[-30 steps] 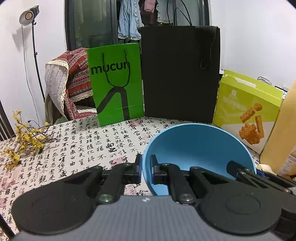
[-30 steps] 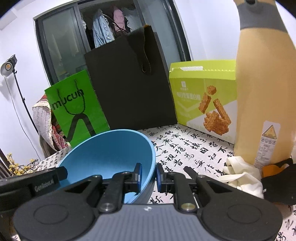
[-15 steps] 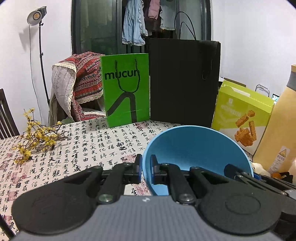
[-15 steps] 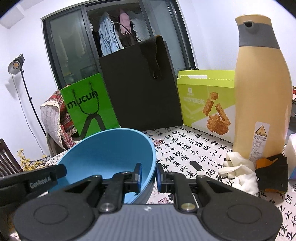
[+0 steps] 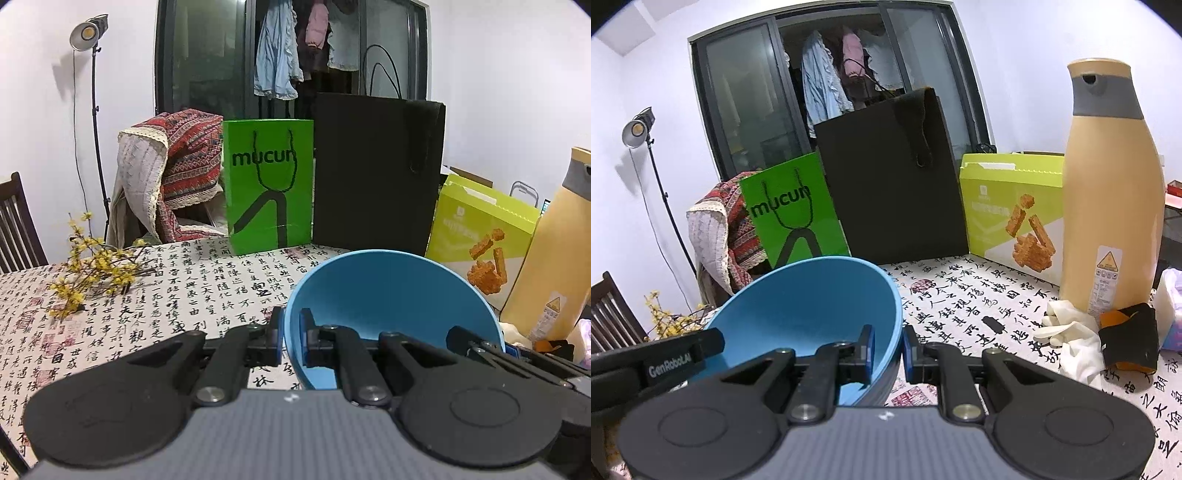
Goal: Organize plates and bowls
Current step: 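Carry the blue bowl with both grippers toward the pink vase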
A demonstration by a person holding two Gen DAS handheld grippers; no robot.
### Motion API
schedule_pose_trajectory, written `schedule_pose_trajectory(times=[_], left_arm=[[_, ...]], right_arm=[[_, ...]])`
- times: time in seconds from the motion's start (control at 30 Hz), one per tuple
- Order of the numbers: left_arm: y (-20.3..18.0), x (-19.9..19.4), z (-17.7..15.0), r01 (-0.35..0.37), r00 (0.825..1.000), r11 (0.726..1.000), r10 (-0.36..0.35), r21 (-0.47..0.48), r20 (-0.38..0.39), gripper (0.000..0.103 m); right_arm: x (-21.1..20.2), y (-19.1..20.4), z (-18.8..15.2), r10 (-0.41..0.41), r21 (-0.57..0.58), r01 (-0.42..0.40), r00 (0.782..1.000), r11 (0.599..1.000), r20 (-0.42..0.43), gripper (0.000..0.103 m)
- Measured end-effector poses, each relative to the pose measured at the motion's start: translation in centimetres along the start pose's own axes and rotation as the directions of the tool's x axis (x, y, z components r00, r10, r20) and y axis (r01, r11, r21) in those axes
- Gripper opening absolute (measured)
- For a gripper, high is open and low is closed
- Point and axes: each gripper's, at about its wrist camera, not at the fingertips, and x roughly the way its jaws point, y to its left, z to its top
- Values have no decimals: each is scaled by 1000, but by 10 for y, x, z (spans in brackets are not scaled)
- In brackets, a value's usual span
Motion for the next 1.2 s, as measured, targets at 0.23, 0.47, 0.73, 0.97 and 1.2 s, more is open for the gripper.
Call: schedule_pose_trajectory(times=[0.23, 0.47, 0.73, 0.97, 1.2], left_arm=[[8, -17, -4, -23, 1000, 1000, 23, 0, 17, 9], [17, -32, -7, -44, 999, 999, 45, -9, 31, 9], [29, -47, -12, -58, 997, 998, 59, -24, 43, 9], [39, -58, -14, -57, 997, 998, 59, -42, 51, 9], [47, -69, -18, -70, 995, 996, 74, -54, 66, 9]], right_arm=[[-8, 8, -4, 24, -5, -24, 1000, 1000, 0, 15], [-17, 16, -7, 53, -12, -53, 999, 999, 5, 15], [-28, 27, -14, 82, -21, -82, 997, 996, 9, 15], [-37, 34, -20, 97, -27, -96, 995, 995, 17, 15], [-42, 42, -25, 123, -36, -122, 992, 992, 12, 15]])
